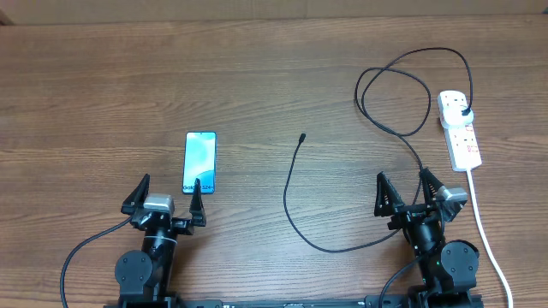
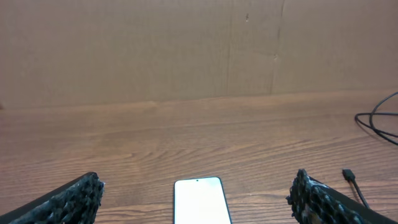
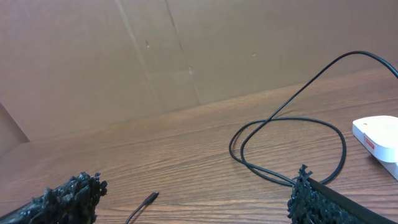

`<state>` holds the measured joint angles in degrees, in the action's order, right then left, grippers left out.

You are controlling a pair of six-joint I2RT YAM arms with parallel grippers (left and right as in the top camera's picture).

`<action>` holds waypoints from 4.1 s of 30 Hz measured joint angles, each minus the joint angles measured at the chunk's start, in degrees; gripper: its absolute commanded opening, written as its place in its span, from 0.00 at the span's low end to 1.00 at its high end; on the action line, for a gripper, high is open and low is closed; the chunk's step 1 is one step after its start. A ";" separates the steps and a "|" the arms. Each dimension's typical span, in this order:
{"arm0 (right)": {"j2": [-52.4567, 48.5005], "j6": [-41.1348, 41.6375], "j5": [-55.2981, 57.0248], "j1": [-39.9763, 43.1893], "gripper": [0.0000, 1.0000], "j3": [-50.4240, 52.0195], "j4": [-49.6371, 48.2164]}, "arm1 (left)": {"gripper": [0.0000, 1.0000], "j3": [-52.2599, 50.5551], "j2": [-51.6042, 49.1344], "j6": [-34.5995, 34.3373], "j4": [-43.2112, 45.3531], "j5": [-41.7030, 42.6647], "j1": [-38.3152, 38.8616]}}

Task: Plug charger to phone and switch on socket

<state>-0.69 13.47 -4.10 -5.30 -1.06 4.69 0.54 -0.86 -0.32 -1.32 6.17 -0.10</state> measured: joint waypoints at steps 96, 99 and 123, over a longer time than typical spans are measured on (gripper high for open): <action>0.00 0.02 0.02 0.00 1.00 0.00 0.02 | 1.00 84.87 -108.34 -7.48 -60.08 -1.79 4.42; 0.00 0.00 0.04 0.00 1.00 0.00 0.00 | 1.00 82.73 -108.34 -7.48 -57.05 -1.95 4.42; 0.00 0.00 0.00 0.00 1.00 0.00 0.00 | 1.00 80.39 -116.76 -5.27 -55.84 -1.99 4.42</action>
<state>-0.69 13.47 -4.10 -5.30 -1.06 4.69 80.93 -117.62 -5.58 -57.17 4.19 4.32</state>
